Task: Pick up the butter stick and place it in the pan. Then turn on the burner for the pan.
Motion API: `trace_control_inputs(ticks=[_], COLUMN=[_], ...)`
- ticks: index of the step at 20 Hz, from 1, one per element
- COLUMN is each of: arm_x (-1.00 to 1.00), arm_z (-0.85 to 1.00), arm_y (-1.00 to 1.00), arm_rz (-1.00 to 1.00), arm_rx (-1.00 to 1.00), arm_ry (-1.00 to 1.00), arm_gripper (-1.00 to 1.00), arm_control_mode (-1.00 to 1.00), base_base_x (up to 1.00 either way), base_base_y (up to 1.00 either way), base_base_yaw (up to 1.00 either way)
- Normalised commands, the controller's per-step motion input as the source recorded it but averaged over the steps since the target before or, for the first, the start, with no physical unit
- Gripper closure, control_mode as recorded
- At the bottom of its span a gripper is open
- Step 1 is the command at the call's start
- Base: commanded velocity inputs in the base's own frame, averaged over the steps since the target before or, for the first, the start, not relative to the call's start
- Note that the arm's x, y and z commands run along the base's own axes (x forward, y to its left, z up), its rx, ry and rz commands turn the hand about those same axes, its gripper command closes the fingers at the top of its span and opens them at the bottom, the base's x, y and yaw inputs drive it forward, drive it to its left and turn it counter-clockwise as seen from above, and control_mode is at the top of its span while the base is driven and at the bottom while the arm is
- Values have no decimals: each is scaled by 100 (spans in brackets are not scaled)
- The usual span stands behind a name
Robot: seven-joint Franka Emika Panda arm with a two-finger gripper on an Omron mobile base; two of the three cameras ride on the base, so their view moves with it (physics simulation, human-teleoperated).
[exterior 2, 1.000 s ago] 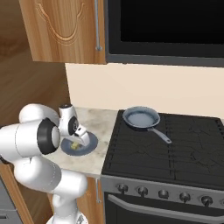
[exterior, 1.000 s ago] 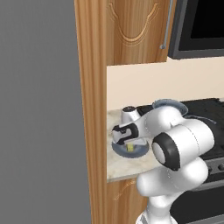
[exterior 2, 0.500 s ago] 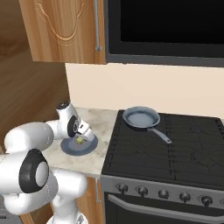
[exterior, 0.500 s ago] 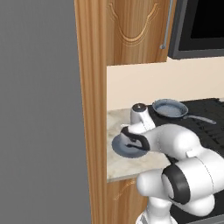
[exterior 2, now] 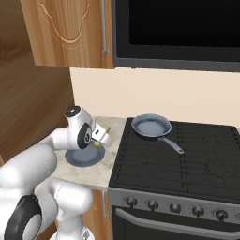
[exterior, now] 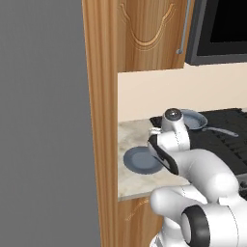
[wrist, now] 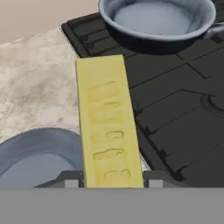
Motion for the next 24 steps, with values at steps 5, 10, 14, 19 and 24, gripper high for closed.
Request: trace_control_inputs(ticks=[5,10,14,19,24], arm_x=[9,25,32,14,34], arm_z=[60,36,15,3,0], arm_y=[-59,-50,-43,-43,-28], arm_rz=[-5,-5,-4,-4,0], arm_rx=[-1,0,-1,0,0], arm_ry=[-4,-2,-1,-5,0], arm_gripper=[100,100,100,100,100], arm_control_mode=[-100,-100,-100,-100,-100], base_base_x=[0,0,0,0,0], base_base_y=[0,0,0,0,0], base_base_yaw=[0,0,0,0,0])
